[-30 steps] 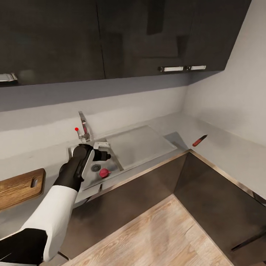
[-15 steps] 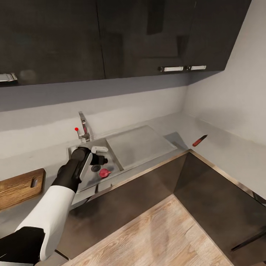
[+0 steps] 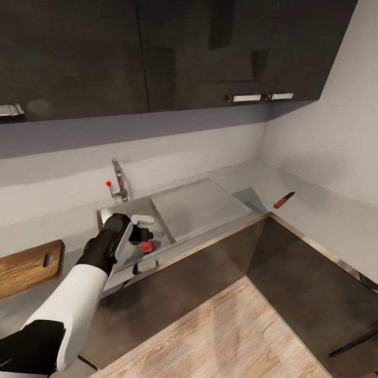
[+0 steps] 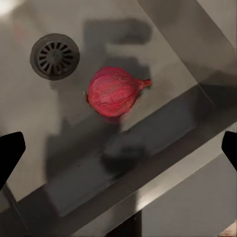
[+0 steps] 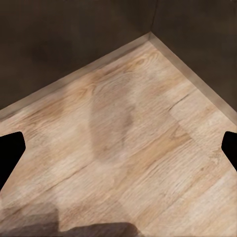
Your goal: In the kitchen, take the Vidalia onion out of the sink, dice it on the chopping board with the paring knife, put the diced onion into the bowl on the countertop, then place both the paring knife and the chopping board into the sink.
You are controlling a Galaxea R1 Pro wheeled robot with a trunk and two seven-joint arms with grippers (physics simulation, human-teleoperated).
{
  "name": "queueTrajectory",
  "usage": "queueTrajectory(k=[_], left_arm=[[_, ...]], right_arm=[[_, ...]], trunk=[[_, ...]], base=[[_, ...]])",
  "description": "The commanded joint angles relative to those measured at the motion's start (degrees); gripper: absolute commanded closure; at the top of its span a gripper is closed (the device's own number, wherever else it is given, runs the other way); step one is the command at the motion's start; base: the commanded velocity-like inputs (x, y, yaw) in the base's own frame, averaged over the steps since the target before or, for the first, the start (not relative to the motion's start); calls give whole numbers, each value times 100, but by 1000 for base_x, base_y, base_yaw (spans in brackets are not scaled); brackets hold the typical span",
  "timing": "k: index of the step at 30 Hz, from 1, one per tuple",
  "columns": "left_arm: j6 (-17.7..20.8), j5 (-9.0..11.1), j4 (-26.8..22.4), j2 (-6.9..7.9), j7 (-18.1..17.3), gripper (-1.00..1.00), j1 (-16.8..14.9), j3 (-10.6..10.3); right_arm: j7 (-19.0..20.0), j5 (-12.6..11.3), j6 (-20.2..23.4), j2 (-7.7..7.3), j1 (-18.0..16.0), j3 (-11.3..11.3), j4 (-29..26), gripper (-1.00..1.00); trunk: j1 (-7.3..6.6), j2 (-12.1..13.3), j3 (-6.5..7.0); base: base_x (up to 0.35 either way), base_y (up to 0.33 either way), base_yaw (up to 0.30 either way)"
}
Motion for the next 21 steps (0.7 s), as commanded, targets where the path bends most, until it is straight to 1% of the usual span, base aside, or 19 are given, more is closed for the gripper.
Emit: queueTrajectory(k=[1,9,21], left_arm=[[23,0,21,1,-3,-100,-6,-4],[17,0,322,8,-13,-100,-3,-6],[5,0,733,10,-26,-100,-5,-7]], right_arm=[[-44,62,-11,4,-3,-19,2,-100],[-44,62,-11,6,-3,-19,2,-100],[-44,62,-11,7,-4,-19,2,-100]], trunk=[[4,-11,-11],[4,-11,-11],[4,-11,-16]], base=[[101,0,0],[178,0,0],[16,0,0]])
